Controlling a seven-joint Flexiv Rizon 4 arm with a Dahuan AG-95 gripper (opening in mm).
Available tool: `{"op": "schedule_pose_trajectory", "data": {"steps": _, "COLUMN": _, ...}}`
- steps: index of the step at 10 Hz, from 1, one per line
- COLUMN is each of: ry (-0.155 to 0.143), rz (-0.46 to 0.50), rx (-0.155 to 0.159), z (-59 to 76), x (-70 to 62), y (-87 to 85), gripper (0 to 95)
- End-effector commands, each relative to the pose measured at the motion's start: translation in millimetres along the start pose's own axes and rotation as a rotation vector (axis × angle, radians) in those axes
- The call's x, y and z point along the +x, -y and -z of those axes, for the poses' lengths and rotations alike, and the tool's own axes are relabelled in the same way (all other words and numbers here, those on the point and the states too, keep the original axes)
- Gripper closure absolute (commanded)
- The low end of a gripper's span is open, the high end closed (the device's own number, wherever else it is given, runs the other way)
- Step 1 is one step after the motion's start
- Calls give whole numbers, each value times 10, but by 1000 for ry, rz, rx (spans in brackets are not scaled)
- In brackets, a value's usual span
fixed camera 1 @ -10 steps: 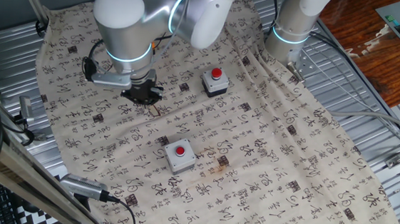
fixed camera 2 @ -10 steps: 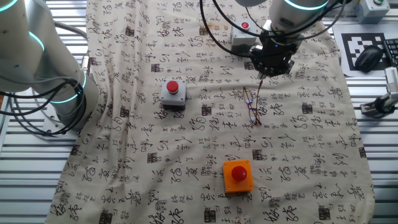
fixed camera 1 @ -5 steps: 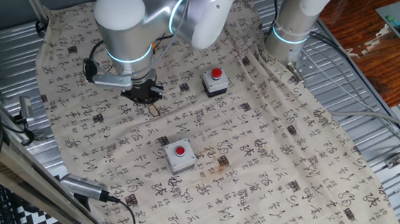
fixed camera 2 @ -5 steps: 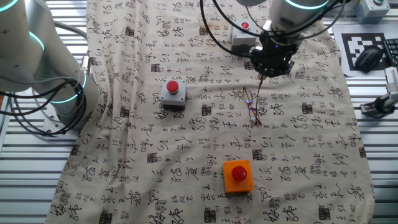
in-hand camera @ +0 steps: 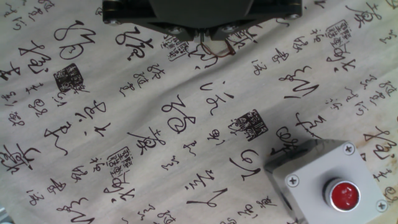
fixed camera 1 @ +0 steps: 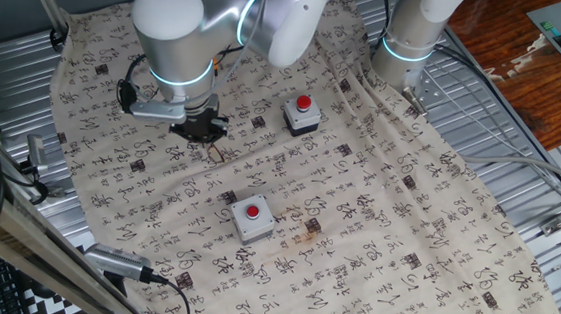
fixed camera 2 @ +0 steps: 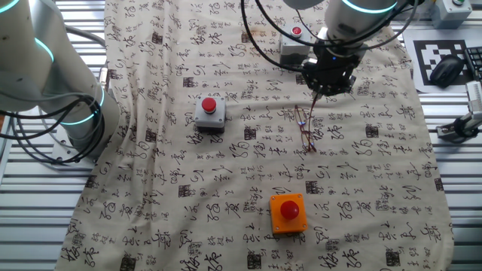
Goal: Unfold the leg of the glasses (with one hand)
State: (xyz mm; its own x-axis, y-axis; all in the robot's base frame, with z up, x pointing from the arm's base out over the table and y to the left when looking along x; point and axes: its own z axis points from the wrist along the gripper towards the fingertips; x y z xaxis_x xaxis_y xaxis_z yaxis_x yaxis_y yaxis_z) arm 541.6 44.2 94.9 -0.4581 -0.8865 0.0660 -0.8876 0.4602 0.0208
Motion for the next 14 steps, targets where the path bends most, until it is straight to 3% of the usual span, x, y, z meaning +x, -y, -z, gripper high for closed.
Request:
{"op": "schedule_pose_trajectory", "data": {"steps": 1, "ry": -5, "rz": 4, "rx": -2, "z": 13, "x": 13, "y": 4, "gripper": 950}}
{"op": "schedule_pose_trajectory", "data": {"steps": 14, "ry": -20, "rz": 32, "rx": -20, "z": 51, "x": 119, "y": 40, "gripper": 950}}
